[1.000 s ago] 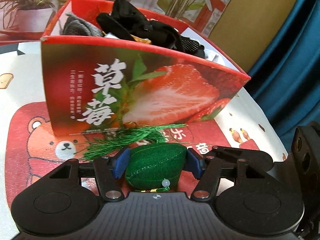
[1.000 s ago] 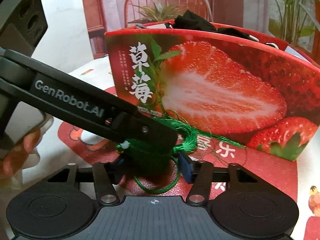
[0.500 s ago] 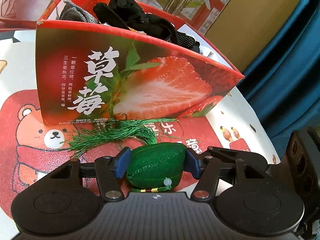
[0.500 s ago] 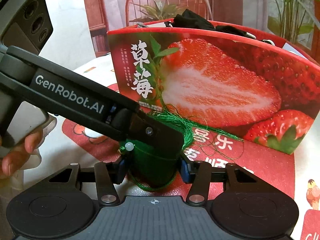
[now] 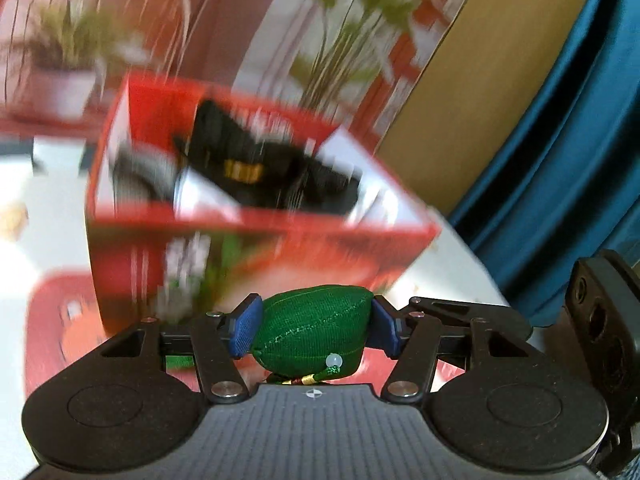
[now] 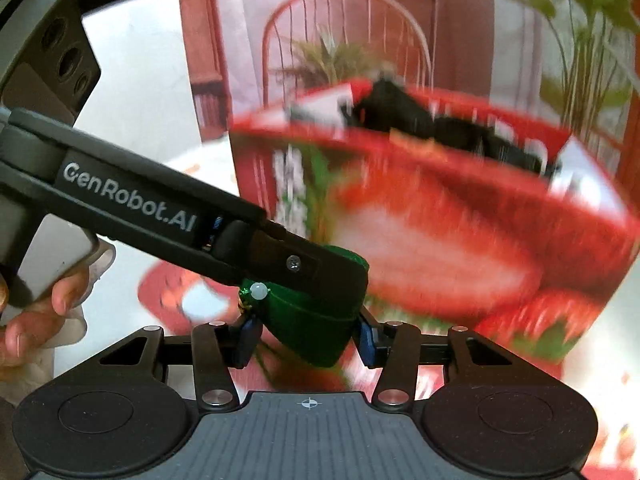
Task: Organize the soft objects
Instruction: 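Lift the green pouch with both tools over the red box, then lower the green pouch into the red box and open both tools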
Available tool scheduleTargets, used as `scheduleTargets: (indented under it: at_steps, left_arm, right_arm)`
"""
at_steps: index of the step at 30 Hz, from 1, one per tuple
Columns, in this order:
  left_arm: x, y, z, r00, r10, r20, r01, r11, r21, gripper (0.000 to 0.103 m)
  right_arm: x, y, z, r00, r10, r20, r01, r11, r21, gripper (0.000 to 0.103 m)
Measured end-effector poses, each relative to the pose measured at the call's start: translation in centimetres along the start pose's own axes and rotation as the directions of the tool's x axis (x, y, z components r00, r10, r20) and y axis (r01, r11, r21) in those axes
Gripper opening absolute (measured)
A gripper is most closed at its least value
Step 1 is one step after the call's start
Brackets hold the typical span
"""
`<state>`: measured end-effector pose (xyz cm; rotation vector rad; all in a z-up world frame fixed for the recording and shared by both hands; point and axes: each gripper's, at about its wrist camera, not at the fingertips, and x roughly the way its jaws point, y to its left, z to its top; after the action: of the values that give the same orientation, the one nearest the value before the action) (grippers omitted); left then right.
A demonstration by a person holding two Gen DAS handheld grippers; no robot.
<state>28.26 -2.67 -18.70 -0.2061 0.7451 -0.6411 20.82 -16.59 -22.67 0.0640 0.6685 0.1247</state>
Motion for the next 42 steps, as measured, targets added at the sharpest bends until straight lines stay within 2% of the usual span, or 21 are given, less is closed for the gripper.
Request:
scheduleTargets:
  at_steps: [6, 13, 18, 21, 27, 34, 38, 42]
  left_arm:
    - [-2.8, -1.7, 4.7, 0.992, 0.010, 0.129, -0.013, 1.000, 0.026, 0.062]
    - [-3.7, -3.6, 10.5, 0.969, 0.039, 0.244, -0.058, 0.996, 0.073, 0.062]
    - [-3.0, -4.3, 13.5, 0.956, 0.048, 0.290, -0.077, 0.993, 0.089, 0.062]
    - [-1.8, -3.9, 14.3, 0.956, 0.048, 0.291, -0.076, 0.994, 0.083, 0.063]
    - [2.0, -2.0, 13.6, 0.970, 0.068, 0.233, -0.081, 0.995, 0.049, 0.063]
    - [6.6, 0.5, 11.3, 0.990, 0.084, 0.111, -0.087, 0.996, 0.027, 0.063]
    - [8.1, 1.2, 10.3, 0.994, 0.086, 0.066, -0.089, 0.995, 0.036, 0.063]
    - [8.1, 1.9, 10.2, 0.992, 0.108, 0.058, -0.111, 0.993, 0.036, 0.065]
  right_arm:
    - [-2.8, -0.5, 5.9, 0.996, 0.000, 0.093, 0.006, 0.998, -0.069, 0.045]
    - [-3.8, -2.3, 13.2, 0.986, -0.004, 0.170, 0.026, 0.991, -0.129, 0.045]
    - [-3.7, -4.1, 17.2, 0.977, -0.018, 0.215, 0.052, 0.986, -0.157, 0.045]
    - [-3.1, -5.4, 18.7, 0.976, -0.025, 0.216, 0.063, 0.983, -0.172, 0.045]
    - [0.2, -7.3, 18.3, 0.986, -0.036, 0.162, 0.063, 0.983, -0.170, 0.045]
    - [4.2, -8.7, 14.9, 0.998, -0.043, 0.047, 0.048, 0.993, -0.108, 0.045]
    - [5.8, -9.5, 13.1, 0.999, -0.042, -0.029, 0.040, 0.996, -0.073, 0.045]
    - [6.4, -10.2, 12.0, 0.996, -0.051, -0.077, 0.049, 0.998, -0.029, 0.045]
